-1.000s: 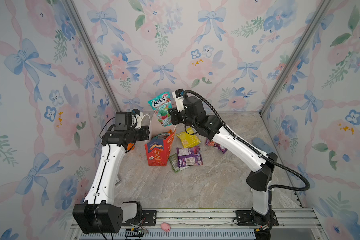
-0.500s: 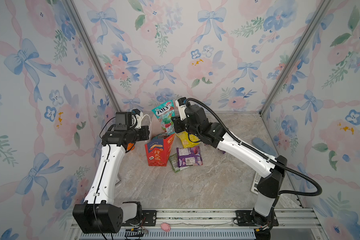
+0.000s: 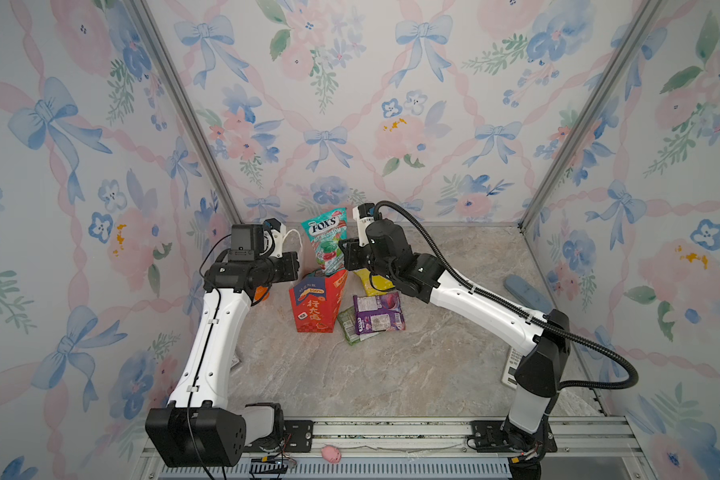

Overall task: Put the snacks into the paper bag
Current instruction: 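Carry the Mint Blossom packet with the right gripper over the bag opening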

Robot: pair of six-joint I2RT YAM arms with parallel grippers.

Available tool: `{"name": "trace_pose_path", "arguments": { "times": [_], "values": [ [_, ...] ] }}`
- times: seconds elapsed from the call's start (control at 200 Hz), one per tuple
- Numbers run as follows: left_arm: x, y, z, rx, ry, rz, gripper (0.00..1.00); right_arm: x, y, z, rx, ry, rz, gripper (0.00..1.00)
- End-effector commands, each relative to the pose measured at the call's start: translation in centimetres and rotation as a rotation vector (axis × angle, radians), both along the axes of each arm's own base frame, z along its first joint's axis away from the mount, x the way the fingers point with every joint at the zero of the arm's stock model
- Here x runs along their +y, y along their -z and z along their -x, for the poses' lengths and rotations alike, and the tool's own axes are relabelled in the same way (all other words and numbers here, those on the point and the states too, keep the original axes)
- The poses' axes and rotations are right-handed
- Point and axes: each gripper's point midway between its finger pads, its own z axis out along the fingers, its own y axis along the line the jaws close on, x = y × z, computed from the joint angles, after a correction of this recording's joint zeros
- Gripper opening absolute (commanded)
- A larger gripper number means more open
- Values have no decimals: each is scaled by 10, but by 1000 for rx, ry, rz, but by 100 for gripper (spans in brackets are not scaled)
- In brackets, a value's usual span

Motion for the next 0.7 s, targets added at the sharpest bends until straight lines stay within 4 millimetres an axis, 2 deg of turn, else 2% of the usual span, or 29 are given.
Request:
{"name": "trace_pose_path", "arguments": {
  "times": [0.0, 0.235, 0.695],
  "values": [
    [-1, -4, 4, -18, 7, 0, 0, 5, -26, 7, -8, -19, -111, 0],
    [-1, -4, 4, -20, 8, -3, 0, 19, -19, 2, 11, -39, -122, 0],
    [0, -4, 5, -24, 6, -8, 0, 46, -24, -10, 1, -75, -136, 0]
  ]
}}
